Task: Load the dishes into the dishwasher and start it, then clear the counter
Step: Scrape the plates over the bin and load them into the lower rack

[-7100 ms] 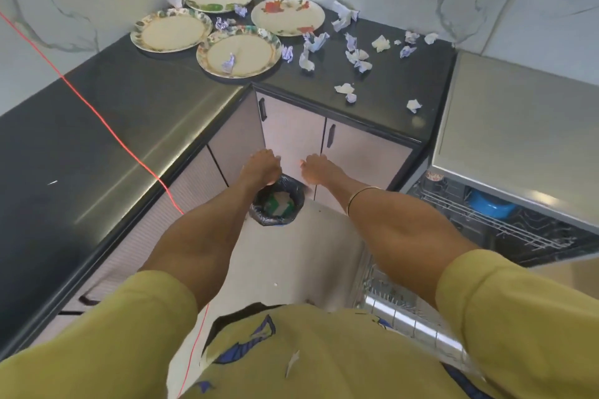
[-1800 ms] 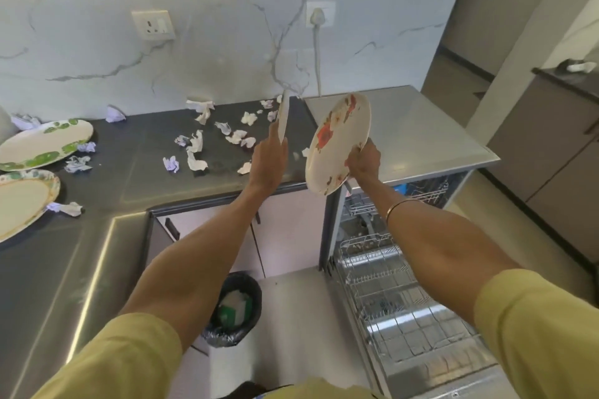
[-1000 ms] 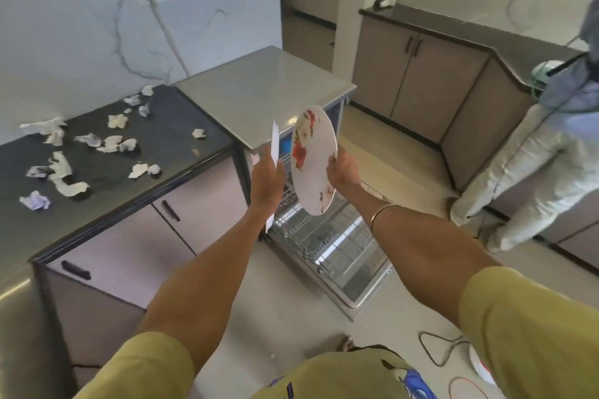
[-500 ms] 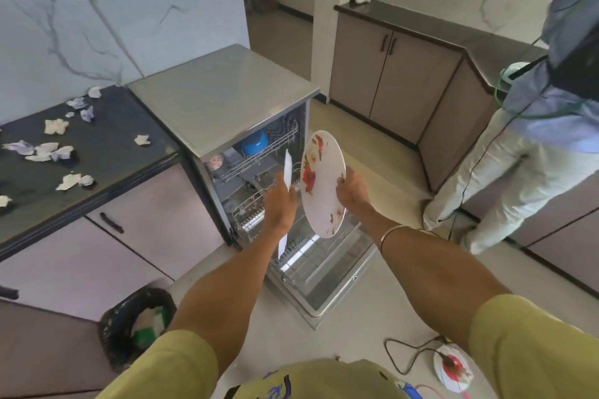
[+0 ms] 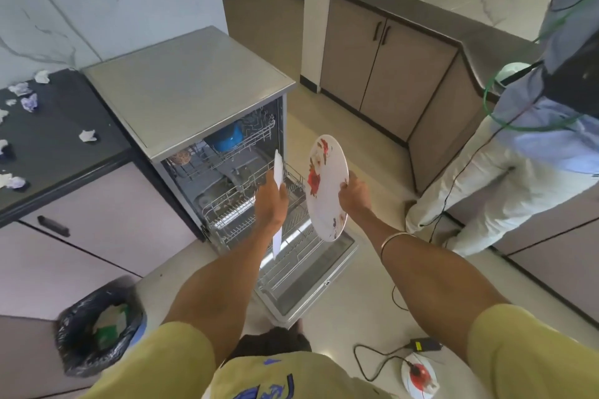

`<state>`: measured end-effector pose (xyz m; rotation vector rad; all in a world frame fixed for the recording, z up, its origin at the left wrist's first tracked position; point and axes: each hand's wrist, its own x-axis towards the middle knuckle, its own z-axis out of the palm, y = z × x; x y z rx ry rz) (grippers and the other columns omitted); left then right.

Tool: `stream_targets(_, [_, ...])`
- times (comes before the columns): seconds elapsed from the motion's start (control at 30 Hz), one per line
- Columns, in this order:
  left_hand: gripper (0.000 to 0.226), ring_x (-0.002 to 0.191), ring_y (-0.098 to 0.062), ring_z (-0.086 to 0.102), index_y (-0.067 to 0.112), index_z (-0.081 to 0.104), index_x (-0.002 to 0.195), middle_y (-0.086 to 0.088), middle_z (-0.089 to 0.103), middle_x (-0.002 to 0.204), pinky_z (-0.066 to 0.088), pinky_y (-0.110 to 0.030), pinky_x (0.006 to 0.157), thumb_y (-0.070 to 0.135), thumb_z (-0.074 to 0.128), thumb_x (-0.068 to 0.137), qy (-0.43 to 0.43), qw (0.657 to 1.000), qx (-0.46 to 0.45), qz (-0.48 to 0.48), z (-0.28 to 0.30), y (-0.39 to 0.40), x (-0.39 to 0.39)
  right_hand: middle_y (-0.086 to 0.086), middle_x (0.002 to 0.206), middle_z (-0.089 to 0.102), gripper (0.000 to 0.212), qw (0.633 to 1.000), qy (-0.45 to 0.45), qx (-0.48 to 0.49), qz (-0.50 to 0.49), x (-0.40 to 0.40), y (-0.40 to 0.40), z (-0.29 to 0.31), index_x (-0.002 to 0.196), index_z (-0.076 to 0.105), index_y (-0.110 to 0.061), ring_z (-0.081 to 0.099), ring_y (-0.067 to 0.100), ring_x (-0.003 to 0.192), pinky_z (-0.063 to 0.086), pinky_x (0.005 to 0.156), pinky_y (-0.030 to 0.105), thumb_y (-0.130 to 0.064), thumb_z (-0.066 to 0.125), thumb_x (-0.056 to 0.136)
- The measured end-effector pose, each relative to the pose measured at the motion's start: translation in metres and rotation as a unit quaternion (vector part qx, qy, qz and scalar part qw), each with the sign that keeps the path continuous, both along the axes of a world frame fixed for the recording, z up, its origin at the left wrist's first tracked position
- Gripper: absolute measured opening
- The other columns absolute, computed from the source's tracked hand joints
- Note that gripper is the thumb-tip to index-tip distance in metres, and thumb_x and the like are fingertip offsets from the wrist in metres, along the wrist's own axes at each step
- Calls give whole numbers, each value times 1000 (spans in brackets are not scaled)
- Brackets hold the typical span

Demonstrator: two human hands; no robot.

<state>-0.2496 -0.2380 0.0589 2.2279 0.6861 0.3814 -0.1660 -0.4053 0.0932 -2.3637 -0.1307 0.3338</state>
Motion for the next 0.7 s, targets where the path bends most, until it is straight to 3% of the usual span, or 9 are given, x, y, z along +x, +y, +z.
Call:
stream_targets(0.23, [46, 109, -38, 65, -5, 37, 139, -25, 63, 122, 58, -48, 85, 19, 50, 102, 44, 999, 1, 28, -31, 4, 46, 19, 125, 63, 37, 999, 20, -33, 32, 58, 7, -23, 139, 48, -5, 65, 35, 94, 58, 75, 45, -8, 40, 103])
stream_targets(0.4, [39, 95, -33, 71, -4, 41, 134, -23, 67, 111, 61, -40, 77, 12, 51, 100, 75, 996, -17, 36, -41, 3, 78, 20, 121, 64, 38, 993, 38, -88, 70, 94, 13, -35, 140, 45, -6, 67, 38, 94, 53, 57, 34, -7, 42, 102])
stream_targets(0.5, [39, 90, -30, 71, -3, 38, 135, -21, 68, 107, 61, -36, 75, 13, 49, 101, 114, 992, -26, 45, -48, 7, 94, 19, 120, 65, 36, 991, 53, -88, 83, 115, 20, -42, 137, 49, -6, 67, 35, 89, 58, 66, 39, -8, 43, 102])
stream_targets(0.6, [40, 88, -27, 70, -4, 37, 137, -19, 68, 105, 61, -34, 74, 14, 46, 102, 132, 987, -36, 82, -54, 9, 108, 17, 118, 66, 36, 989, 65, -91, 102, 137, 28, -51, 137, 50, -9, 64, 31, 82, 57, 66, 36, -9, 43, 102])
stream_targets(0.7, [44, 97, -29, 69, -3, 35, 141, -18, 68, 111, 56, -34, 82, 17, 46, 103, 158, 982, -25, 97, -56, 6, 124, 16, 118, 66, 36, 988, 81, -83, 105, 160, 38, -57, 137, 50, -11, 64, 31, 84, 57, 70, 38, -10, 42, 102])
